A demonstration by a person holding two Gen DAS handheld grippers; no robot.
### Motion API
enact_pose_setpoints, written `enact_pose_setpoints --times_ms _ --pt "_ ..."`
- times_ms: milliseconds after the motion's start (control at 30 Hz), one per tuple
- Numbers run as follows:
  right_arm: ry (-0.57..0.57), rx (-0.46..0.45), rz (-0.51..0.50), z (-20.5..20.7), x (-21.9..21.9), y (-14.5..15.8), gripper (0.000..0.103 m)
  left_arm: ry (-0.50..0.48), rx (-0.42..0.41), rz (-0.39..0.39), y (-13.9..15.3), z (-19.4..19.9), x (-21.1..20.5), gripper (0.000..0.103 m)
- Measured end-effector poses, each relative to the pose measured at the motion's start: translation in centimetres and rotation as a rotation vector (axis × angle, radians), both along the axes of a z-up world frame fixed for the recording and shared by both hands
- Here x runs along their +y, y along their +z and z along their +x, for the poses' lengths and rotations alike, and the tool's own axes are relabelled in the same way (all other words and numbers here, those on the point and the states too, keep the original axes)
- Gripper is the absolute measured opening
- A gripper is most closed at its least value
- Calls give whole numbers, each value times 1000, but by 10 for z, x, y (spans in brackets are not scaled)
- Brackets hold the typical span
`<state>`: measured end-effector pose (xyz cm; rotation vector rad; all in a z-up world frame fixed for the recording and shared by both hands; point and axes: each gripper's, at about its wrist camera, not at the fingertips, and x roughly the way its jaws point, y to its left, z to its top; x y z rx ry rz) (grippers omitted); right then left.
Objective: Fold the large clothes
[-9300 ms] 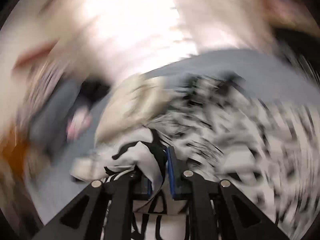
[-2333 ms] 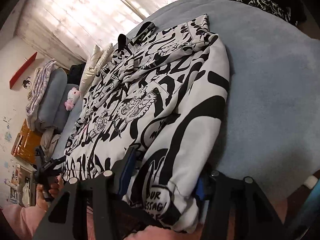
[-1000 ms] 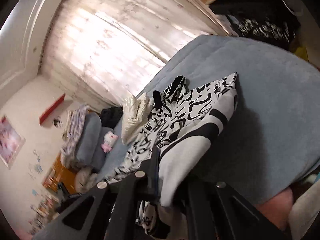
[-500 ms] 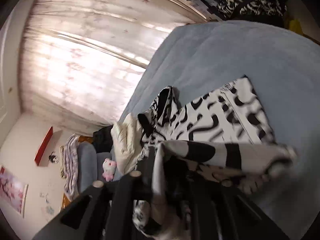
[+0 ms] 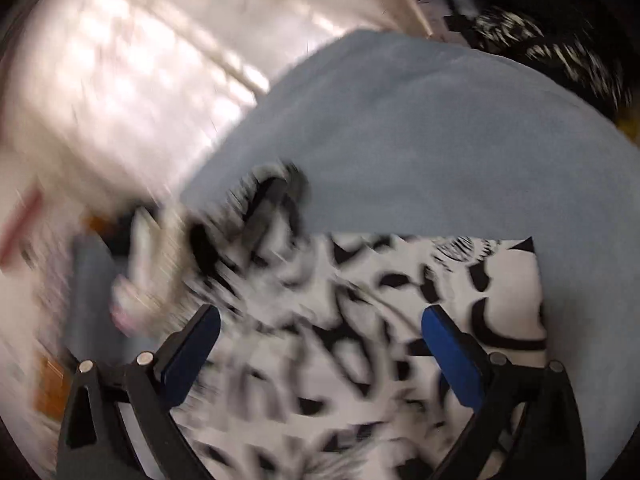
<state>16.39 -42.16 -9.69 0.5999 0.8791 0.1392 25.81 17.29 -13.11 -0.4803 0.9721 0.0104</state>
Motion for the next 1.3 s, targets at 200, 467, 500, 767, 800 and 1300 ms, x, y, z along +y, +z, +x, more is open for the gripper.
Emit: enact_pose_setpoints --times_ms 200,467,500,767,800,1300 --pt "105 97 -136 15 16 -48 91 -94 84 145 -46 12 -14 68" --pt "206 122 -275 36 41 -64 84 -215 94 282 -67 25 -45 80" --pt "214 123 -298 36 45 -65 77 -220 95 293 -69 25 -47 80" --pt "162 37 -380 13 52 -61 8 -310 7 514 -59 2 -98 15" --pt "143 19 -397 8 53 -57 7 -313 -24 601 -55 -6 -109 11" --pt "-79 -98 -410 60 51 -20 6 -16 -136 754 -28 37 -121 6"
